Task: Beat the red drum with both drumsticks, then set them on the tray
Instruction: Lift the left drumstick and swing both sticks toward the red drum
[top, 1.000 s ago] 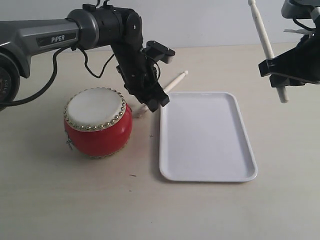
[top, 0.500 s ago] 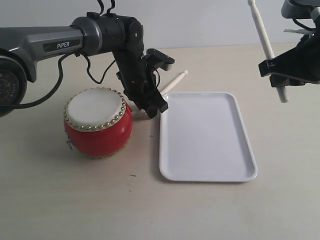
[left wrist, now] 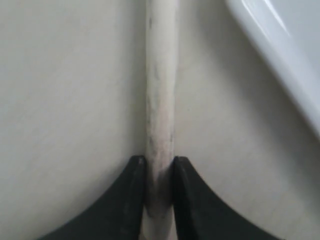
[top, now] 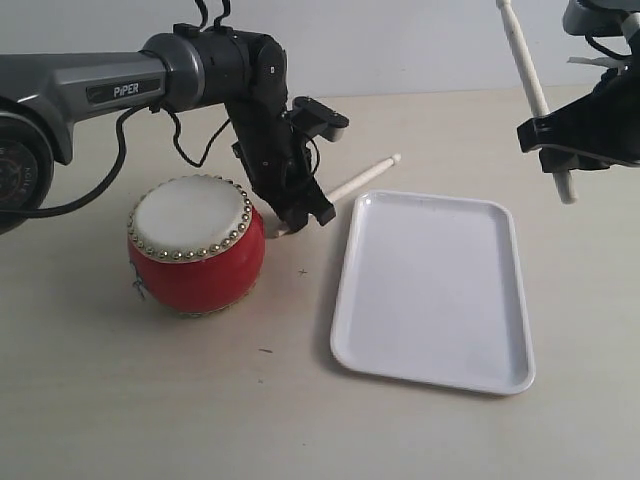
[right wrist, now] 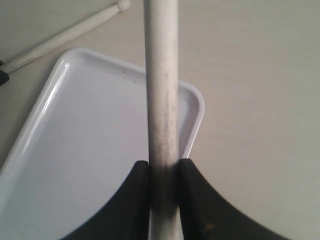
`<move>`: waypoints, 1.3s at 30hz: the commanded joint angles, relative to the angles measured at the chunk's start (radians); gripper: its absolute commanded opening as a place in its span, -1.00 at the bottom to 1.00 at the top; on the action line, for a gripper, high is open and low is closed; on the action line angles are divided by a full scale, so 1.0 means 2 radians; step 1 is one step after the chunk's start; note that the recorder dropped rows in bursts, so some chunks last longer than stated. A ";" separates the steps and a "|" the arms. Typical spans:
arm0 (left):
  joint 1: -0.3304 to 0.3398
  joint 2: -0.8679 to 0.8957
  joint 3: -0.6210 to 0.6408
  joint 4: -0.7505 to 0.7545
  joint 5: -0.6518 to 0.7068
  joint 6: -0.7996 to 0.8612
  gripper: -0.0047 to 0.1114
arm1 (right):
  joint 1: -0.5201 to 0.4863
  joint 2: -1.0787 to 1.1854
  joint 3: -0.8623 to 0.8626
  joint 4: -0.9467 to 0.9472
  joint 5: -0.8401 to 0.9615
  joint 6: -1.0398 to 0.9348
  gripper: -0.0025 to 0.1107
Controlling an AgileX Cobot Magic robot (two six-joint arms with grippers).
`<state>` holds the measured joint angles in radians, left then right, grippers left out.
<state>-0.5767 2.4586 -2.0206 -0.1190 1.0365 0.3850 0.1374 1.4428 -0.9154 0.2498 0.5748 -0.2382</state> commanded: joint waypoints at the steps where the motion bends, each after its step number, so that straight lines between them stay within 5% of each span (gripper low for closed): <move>1: 0.000 -0.011 -0.003 0.011 -0.005 -0.011 -0.80 | -0.002 -0.005 0.001 0.003 -0.016 -0.004 -0.96; 7: 0.001 -0.067 -0.003 0.065 -0.019 -0.040 -0.92 | -0.002 -0.005 0.001 0.003 -0.024 -0.003 -0.96; 20: 0.031 -0.235 0.041 0.035 0.034 -0.063 -0.92 | 0.019 -0.009 0.001 0.010 0.018 -0.002 -0.96; 25: 0.063 -0.348 0.146 0.023 -0.002 -0.067 -0.92 | 0.063 -0.017 0.001 0.010 0.035 -0.002 -0.96; 33: 0.115 -0.527 0.400 0.023 -0.021 -0.068 -0.92 | 0.144 -0.016 -0.010 0.007 0.092 0.007 -0.96; 39: 0.119 -0.607 0.556 0.023 -0.020 -0.067 -0.92 | 0.197 -0.009 -0.063 -0.037 0.152 0.047 -0.96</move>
<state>-0.3405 1.3015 -1.0070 -0.0626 0.9985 0.2562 0.4918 1.4158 -0.9886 0.2132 0.8184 -0.1716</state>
